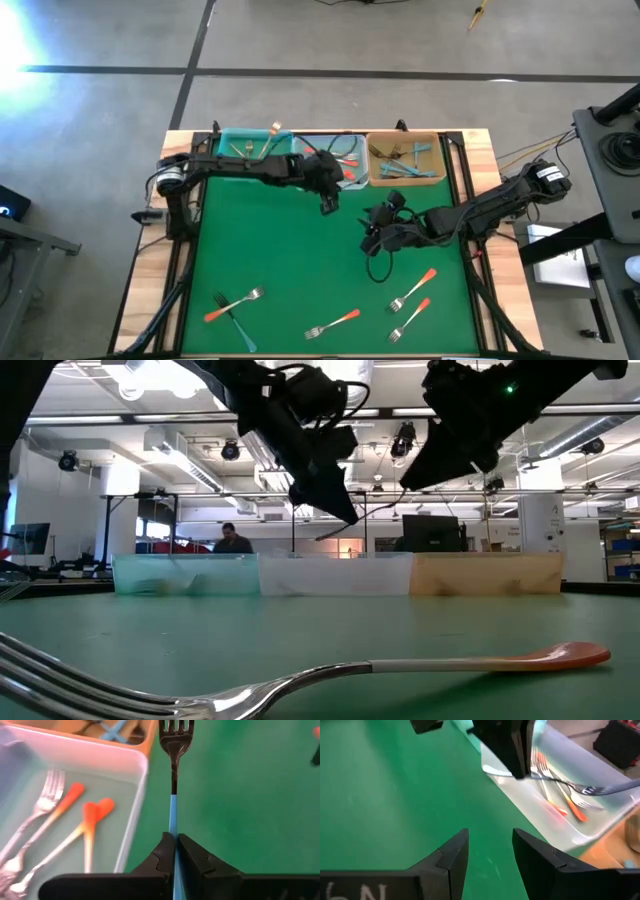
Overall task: Sort silverware by color (type)
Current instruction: Put the blue fork into the orange bin
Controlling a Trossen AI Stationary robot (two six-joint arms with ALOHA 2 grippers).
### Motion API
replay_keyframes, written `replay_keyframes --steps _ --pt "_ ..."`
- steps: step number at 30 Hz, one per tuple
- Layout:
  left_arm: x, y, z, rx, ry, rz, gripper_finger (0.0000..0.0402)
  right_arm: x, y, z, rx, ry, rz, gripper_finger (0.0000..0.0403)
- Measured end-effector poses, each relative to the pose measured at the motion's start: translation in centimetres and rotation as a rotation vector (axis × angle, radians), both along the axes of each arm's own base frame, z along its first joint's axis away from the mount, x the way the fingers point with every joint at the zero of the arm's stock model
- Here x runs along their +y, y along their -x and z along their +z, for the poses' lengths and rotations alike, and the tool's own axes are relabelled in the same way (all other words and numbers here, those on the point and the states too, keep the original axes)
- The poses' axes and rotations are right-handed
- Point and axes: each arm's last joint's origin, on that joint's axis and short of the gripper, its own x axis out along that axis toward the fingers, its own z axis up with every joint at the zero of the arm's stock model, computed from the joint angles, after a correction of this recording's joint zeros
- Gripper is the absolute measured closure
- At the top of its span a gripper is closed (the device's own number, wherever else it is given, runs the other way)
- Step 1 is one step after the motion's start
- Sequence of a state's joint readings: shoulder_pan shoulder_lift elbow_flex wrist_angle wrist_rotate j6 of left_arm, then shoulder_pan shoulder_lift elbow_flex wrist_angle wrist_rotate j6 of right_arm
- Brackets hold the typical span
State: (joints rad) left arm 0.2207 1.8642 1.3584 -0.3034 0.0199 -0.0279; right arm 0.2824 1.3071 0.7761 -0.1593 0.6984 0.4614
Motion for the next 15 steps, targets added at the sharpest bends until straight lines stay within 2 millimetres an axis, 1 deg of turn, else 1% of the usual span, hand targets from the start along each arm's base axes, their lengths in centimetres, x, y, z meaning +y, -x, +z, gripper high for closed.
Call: replay_keyframes --steps 3,6,7,10,13,15 --pt "0.7 0.6 1.0 -0.038 0.051 -0.021 0.0401 0.1 -0.4 0.5 -0.066 -0.019 -0.002 0.0259" --pt "0.7 1.0 2.6 -0.095 0.018 -0.033 0.0401 0.0 -0.8 1.0 -0.130 -0.033 -0.004 0.0259" --pt "0.7 1.1 3.2 -0.115 0.003 -0.042 0.0401 -0.1 -0.9 1.0 -0.129 -0.021 0.004 0.0259" --pt "0.6 1.5 5.0 -0.196 -0.035 -0.057 0.0401 -0.5 -0.8 0.7 -0.043 0.041 0.052 0.0259" --pt "0.4 2.2 6.7 -0.246 -0.047 -0.054 0.0401 -0.9 -0.7 0.4 -0.010 0.044 0.037 0.0259" --pt "0.3 3.1 7.3 -0.252 -0.041 -0.045 0.0401 -1.0 -0.5 0.2 0.004 0.030 0.024 0.0259"
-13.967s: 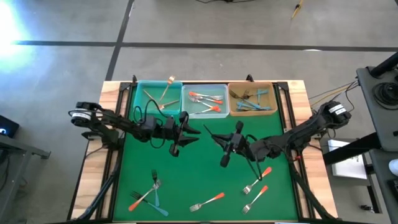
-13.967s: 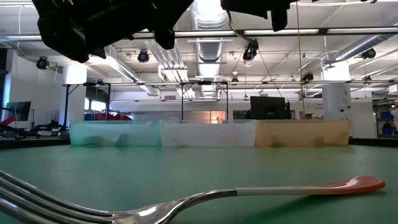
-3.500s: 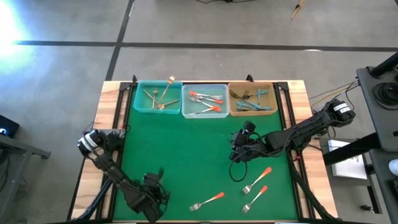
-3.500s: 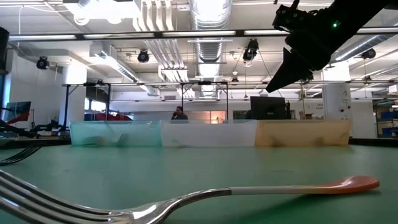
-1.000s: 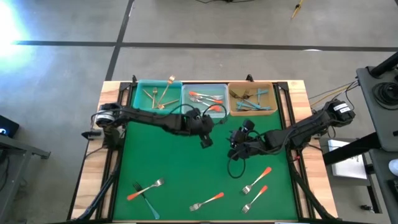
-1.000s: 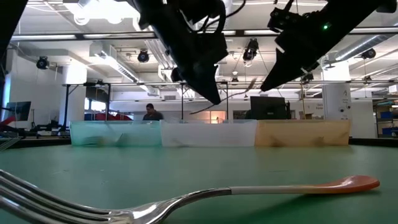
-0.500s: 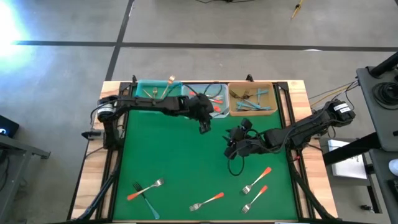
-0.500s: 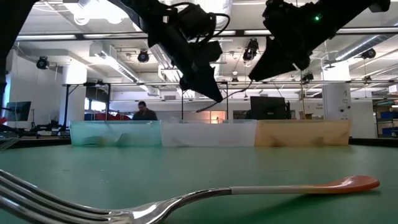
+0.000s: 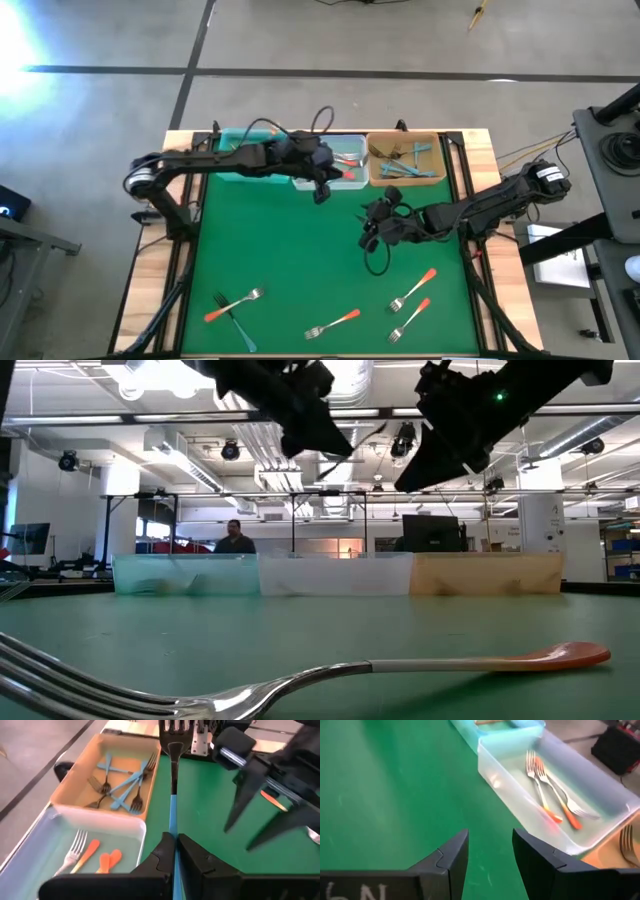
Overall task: Sort silverware by color (type)
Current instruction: Put the blue fork into the orange bin
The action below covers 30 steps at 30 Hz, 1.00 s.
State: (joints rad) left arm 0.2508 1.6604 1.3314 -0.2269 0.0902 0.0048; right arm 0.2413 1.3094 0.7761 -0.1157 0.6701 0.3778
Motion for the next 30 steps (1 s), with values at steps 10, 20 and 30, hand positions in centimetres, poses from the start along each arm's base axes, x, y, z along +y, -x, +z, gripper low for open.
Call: replay_keyframes --steps 10,20,30 --pt "-1.7 7.8 -2.2 -0.175 0.029 0.138 0.0401 -0.4 0.2 0.3 -0.053 0.061 -0.130 0.0259" --pt "-3.1 11.7 -3.9 -0.466 0.096 0.059 0.0401 -0.3 0.0 -0.3 -0.068 -0.010 -0.157 0.0259" --pt "-2.7 9.6 -3.5 -0.459 0.083 0.043 0.0401 -1.3 -0.8 -0.5 -0.090 -0.027 -0.198 0.0259"
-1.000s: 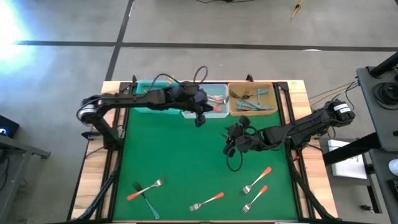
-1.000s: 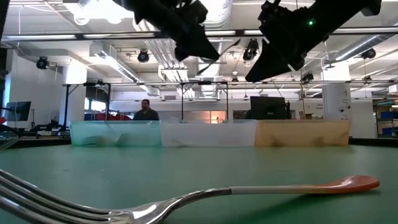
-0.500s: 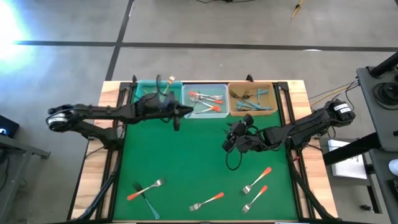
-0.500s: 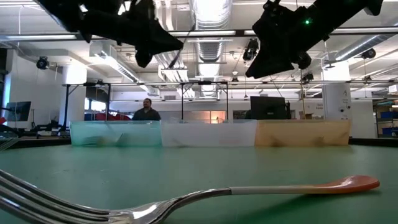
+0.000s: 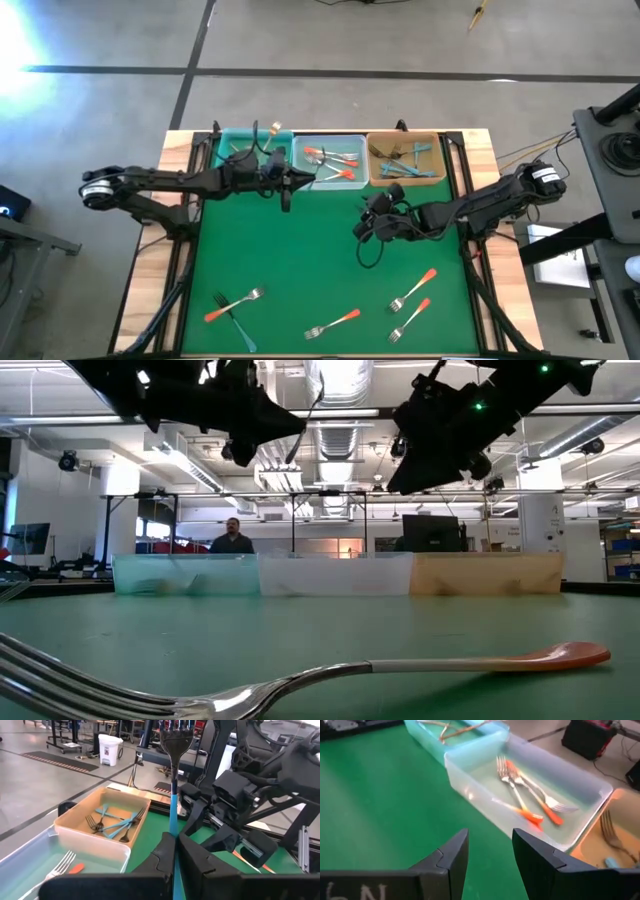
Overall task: Sort silverware by color (type)
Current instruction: Put the blue fork into the orange bin
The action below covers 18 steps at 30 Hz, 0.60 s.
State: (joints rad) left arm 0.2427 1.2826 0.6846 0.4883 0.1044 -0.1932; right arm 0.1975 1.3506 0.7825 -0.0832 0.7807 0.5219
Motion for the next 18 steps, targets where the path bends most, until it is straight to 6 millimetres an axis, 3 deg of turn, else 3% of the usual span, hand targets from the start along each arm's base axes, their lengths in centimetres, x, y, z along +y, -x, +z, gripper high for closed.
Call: replay_keyframes --steps 5,11,18 --pt "0.2 -1.1 0.0 0.009 -0.002 -0.005 0.0401 -0.4 -0.6 1.4 0.018 0.046 0.022 0.0256" --pt "0.1 -0.6 -0.1 -0.015 -0.010 -0.017 0.0401 -0.2 -1.3 4.2 0.022 0.080 0.051 0.0220" --pt "-0.8 -1.2 -0.4 -0.046 -0.028 -0.078 0.0401 -0.3 -2.8 6.5 -0.152 0.075 0.039 0.0187"
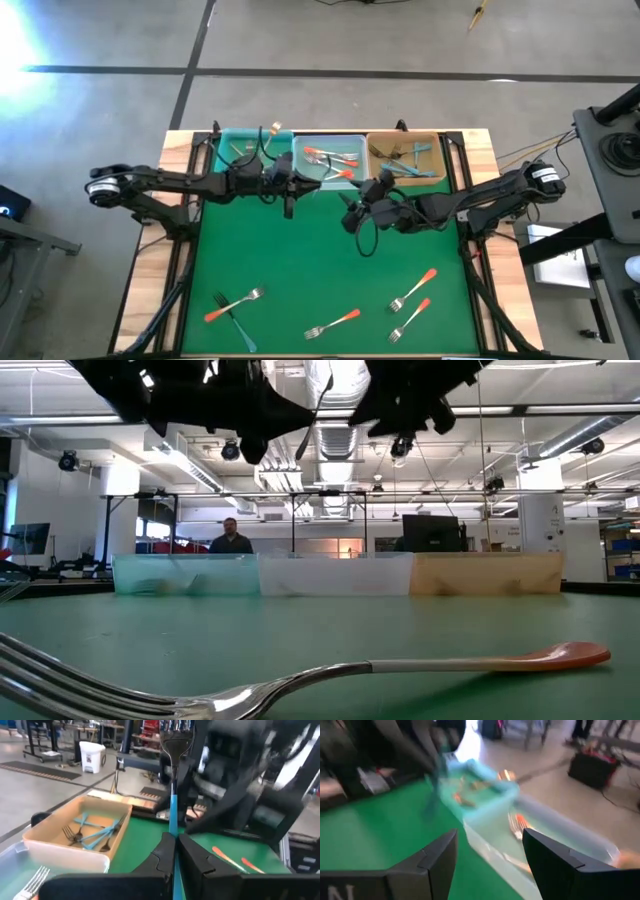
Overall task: Sort silverware by color (type)
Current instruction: Put the blue fork into the orange bin
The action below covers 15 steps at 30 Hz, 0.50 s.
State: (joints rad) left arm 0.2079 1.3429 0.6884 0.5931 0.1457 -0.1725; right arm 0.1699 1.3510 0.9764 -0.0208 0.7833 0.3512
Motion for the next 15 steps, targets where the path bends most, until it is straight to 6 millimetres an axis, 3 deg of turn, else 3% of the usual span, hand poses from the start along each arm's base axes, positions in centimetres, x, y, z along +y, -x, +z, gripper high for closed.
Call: replay_keyframes --steps 6,15 --pt "0.0 -0.4 -0.5 -0.008 -0.005 -0.002 0.0401 0.1 -0.7 1.4 -0.232 0.006 0.122 0.0188" --pt "-0.3 -0.6 -0.5 -0.030 -0.010 -0.010 0.0401 -1.0 -0.9 1.5 -0.272 -0.025 0.098 0.0188"
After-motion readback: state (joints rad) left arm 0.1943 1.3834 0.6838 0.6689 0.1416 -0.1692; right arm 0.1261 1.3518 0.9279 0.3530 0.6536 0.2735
